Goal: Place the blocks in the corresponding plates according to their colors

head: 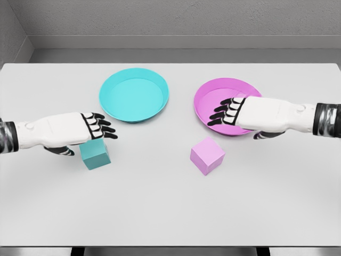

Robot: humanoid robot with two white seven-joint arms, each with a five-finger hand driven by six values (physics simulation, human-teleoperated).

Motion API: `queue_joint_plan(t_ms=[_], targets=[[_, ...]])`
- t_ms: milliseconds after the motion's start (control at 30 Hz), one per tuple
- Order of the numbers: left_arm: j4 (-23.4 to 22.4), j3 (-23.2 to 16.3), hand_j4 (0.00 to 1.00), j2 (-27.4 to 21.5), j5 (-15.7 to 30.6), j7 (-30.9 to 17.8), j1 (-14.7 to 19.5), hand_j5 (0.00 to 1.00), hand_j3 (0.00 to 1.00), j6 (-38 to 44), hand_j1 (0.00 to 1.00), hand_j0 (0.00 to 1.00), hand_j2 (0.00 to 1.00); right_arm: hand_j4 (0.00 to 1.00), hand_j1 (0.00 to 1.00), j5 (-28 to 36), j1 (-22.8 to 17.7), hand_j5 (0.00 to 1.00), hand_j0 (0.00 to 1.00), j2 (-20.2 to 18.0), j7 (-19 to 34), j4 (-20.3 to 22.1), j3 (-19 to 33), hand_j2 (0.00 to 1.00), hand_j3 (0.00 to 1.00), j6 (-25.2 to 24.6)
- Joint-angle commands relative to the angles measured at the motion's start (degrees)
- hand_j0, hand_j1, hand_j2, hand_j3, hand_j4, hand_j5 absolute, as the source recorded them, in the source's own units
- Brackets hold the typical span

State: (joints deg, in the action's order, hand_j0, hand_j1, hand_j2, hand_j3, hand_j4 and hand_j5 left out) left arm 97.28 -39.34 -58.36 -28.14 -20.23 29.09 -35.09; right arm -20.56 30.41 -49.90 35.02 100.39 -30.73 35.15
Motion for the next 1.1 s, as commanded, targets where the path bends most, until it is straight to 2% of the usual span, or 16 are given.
queue_joint_plan(t_ms=[0,233,300,567,700,733,833,867,900,1067], targets=[[-0.07,-0.04,1.00,1.32,-3.76,-0.16,0.00,1.00,1.00,0.09,1.00,1.00,1.00,1.00,1.00,0.09,0.00,1.00,1.00,1.04,-0.02,0.34,-3.72,1.00,1.00,-0.15],[-0.16,-1.62,1.00,2.11,-4.73,-0.16,0.09,1.00,1.00,0.09,1.00,1.00,1.00,1.00,1.00,0.00,1.23,1.00,1.00,3.50,-0.02,0.34,-6.01,1.00,1.00,-0.15],[-0.42,-2.14,1.00,2.28,-6.31,-0.16,0.09,1.00,1.00,0.09,1.00,1.00,1.00,1.00,1.00,0.00,1.32,1.00,1.00,4.73,-0.02,0.34,-7.33,1.00,1.00,-0.15],[-1.65,-2.94,1.00,2.90,-7.55,-0.16,0.26,1.00,1.00,0.09,1.00,1.00,1.00,1.00,1.00,-1.50,1.23,1.00,1.00,4.64,-0.02,0.34,-7.77,1.00,1.00,-0.15],[-1.56,-4.08,1.00,3.34,-7.63,-0.16,0.26,1.00,1.00,0.09,1.00,1.00,1.00,1.00,1.00,-4.66,0.79,1.00,1.00,6.05,-0.02,-0.46,-8.21,1.00,1.00,-0.15],[-1.56,-4.08,0.98,3.34,-7.72,-0.16,0.35,0.98,0.98,0.09,0.98,0.98,0.98,1.00,1.00,-4.75,0.79,1.00,1.00,6.31,-0.02,-0.81,-8.21,1.00,1.00,-0.15],[-1.56,-4.17,0.83,3.34,-7.63,-0.16,0.26,0.83,0.83,0.09,0.83,0.83,0.83,1.00,1.00,-5.72,1.23,1.00,1.00,7.89,-0.02,-1.33,-8.30,1.00,1.00,-0.15],[-1.56,-4.43,0.72,3.34,-7.63,-0.16,0.26,0.72,0.72,0.09,0.72,0.72,0.72,1.00,1.00,-6.86,1.23,1.00,1.00,8.59,-0.02,-1.77,-8.21,1.00,1.00,-0.15],[-1.48,-4.96,0.66,3.34,-7.63,-0.16,0.26,0.66,0.66,0.09,0.66,0.66,0.66,1.00,1.00,-8.18,1.05,1.00,1.00,9.65,-0.02,-2.65,-8.30,1.00,1.00,-0.15],[-1.48,-4.96,0.49,3.16,-7.55,-0.08,0.26,0.49,0.49,0.09,0.49,0.49,0.49,1.00,1.00,-8.62,0.44,1.00,1.00,10.00,-0.02,-4.06,-8.82,1.00,1.00,-0.15]])
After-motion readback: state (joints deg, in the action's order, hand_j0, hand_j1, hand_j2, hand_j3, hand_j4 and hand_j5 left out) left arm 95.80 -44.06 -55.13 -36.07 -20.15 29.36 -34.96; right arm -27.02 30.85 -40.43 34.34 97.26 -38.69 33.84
